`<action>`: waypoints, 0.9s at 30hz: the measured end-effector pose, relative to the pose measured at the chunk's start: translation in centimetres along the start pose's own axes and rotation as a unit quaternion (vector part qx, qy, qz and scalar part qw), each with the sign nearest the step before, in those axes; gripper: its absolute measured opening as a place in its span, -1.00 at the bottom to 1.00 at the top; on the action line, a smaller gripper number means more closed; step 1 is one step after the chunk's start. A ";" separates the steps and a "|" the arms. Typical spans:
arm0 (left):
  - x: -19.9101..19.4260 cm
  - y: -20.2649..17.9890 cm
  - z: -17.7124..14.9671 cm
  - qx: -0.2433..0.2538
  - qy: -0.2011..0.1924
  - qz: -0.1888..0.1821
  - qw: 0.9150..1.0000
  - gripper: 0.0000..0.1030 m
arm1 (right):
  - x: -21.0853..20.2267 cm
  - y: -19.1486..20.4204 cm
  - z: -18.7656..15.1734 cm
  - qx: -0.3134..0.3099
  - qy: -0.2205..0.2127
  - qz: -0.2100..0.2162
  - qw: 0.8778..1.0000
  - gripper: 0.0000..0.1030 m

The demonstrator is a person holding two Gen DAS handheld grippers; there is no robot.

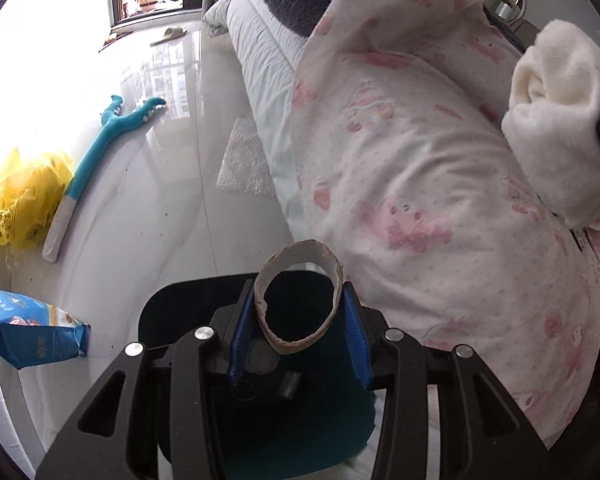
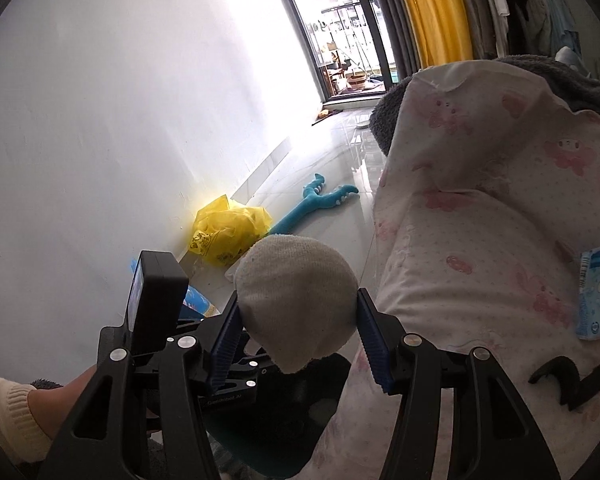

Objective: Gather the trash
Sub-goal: 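Carry the tape roll and sock ball over the bin and open both grippers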

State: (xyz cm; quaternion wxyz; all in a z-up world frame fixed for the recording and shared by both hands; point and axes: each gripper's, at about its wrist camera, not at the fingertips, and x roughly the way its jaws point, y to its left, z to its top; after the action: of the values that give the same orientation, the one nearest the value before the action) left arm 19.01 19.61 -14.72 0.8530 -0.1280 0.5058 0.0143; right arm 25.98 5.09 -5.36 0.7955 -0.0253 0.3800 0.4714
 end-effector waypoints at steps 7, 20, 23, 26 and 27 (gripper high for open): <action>1.1 3.2 -1.9 -0.013 0.044 0.010 0.999 -0.13 | 3.0 1.6 -0.2 -0.009 0.027 0.006 1.000 0.10; -0.4 8.2 -3.1 -0.054 0.066 0.015 0.996 0.49 | 6.5 2.9 -1.7 -0.019 0.078 -0.001 0.997 0.10; -1.4 9.1 -3.2 -0.061 0.054 0.017 0.996 0.54 | 7.5 3.1 -2.2 -0.018 0.094 -0.005 0.995 0.10; -2.2 9.7 -3.2 -0.069 0.043 0.021 0.996 0.59 | 8.7 3.1 -2.3 -0.019 0.107 -0.009 0.994 0.10; -2.4 9.9 -3.1 -0.070 0.040 0.021 0.997 0.59 | 9.1 3.2 -2.3 -0.019 0.111 -0.010 0.994 0.10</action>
State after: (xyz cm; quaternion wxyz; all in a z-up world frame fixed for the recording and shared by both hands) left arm 13.63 28.67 -16.10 0.8208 -0.1771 0.5395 0.0624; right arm 24.60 12.54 -11.71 0.7525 -0.0963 0.4565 0.4647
